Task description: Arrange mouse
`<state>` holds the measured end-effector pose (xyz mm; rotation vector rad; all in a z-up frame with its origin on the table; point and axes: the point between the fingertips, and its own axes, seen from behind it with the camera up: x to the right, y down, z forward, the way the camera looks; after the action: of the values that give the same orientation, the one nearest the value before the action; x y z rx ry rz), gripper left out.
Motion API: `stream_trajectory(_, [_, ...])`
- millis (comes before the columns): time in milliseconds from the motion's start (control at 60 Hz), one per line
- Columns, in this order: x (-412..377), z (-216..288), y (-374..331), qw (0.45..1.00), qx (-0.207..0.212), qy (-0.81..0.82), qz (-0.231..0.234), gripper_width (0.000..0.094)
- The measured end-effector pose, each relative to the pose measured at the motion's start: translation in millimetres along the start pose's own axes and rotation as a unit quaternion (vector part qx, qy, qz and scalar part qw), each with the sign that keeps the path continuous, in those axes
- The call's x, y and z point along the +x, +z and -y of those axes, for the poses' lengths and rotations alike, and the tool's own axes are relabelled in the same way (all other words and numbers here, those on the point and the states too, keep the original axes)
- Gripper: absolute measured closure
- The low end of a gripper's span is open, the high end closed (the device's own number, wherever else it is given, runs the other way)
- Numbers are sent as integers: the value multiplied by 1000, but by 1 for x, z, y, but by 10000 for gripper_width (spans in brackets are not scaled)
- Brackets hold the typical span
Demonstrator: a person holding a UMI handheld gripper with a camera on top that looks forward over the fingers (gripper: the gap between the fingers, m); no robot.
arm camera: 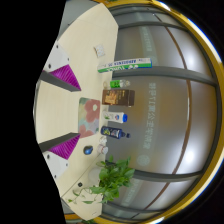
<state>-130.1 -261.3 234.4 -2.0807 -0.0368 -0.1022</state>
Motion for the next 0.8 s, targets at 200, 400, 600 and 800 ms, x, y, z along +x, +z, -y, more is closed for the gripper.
stream_trajectory(200, [66,-58,39,998,-57,22,-23,83])
stream_trajectory(400, [164,-93,111,994,-87,25,-57,84])
stream_trajectory(600, [242,-87,230,994,-85,36,-60,86])
stream_trajectory(800, [276,-85,341,993,-95,51,-51,98])
